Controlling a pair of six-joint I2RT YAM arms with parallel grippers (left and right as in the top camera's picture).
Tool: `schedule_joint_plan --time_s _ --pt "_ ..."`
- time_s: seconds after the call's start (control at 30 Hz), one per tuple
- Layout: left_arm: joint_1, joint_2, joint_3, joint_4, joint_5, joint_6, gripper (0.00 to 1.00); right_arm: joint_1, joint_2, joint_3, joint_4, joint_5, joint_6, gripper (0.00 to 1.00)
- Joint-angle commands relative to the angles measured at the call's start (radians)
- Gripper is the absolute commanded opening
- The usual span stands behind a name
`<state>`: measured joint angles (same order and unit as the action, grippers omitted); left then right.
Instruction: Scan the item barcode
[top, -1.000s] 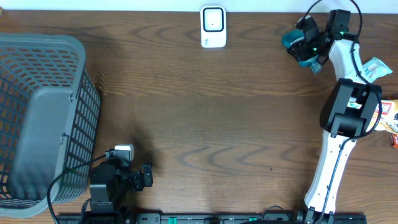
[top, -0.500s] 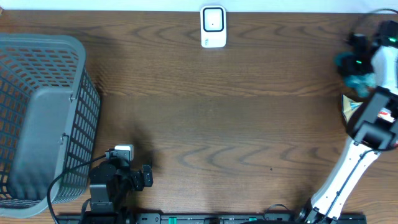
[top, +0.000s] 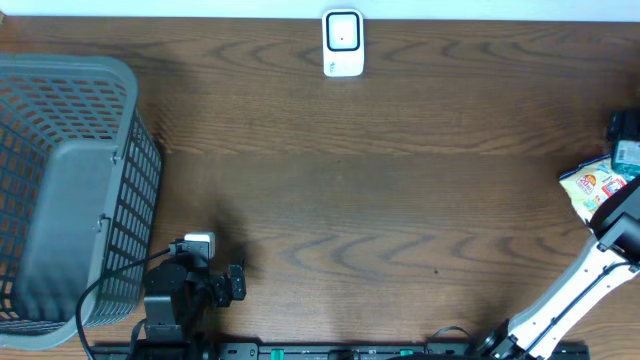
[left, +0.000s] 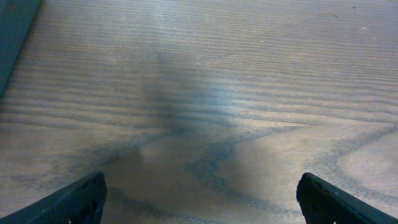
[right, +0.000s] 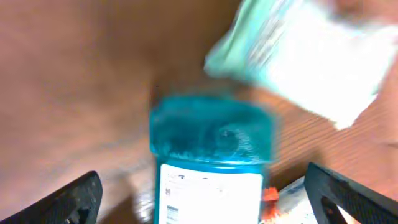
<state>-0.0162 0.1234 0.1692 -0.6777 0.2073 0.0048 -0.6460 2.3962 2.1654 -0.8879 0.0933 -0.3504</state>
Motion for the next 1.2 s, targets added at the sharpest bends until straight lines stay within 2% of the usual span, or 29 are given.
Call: schedule_joint_plan --time_s 0.0,0.13,0.2,0.3,0.43,0.5,0.73,1.17 --pt "0.0 -0.002 -0.006 -0.011 0.001 0.01 0.98 0.029 -0.19 0.011 0.026 -0.032 0.097 0.99" --pt "0.0 -0.002 -0.006 -0.012 0.001 0.01 0.98 0.046 -0.376 0.011 0.027 -0.087 0.239 0.99" --pt "0.0 -0.002 -0.006 -0.012 0.001 0.01 0.98 0.052 -0.454 0.011 0.018 -0.194 0.268 0.99" --pt "0.0 -0.002 -0.006 -0.012 0.001 0.01 0.98 0.07 -0.601 0.011 -0.006 -0.456 0.322 0.99" --pt "0.0 -0.002 -0.006 -0.011 0.001 0.01 0.98 0.091 -0.759 0.011 -0.066 -0.656 0.395 0.99" --pt "0.0 -0.002 -0.006 -0.011 0.001 0.01 0.98 0.103 -0.832 0.011 -0.125 -0.661 0.455 0.99" --pt "0.0 -0.002 -0.006 -0.012 0.001 0.01 0.98 0.11 -1.042 0.011 -0.284 -0.66 0.462 0.99" --pt "0.0 -0.002 -0.006 -0.012 0.001 0.01 0.98 0.11 -1.292 0.011 -0.396 -0.652 0.461 0.99"
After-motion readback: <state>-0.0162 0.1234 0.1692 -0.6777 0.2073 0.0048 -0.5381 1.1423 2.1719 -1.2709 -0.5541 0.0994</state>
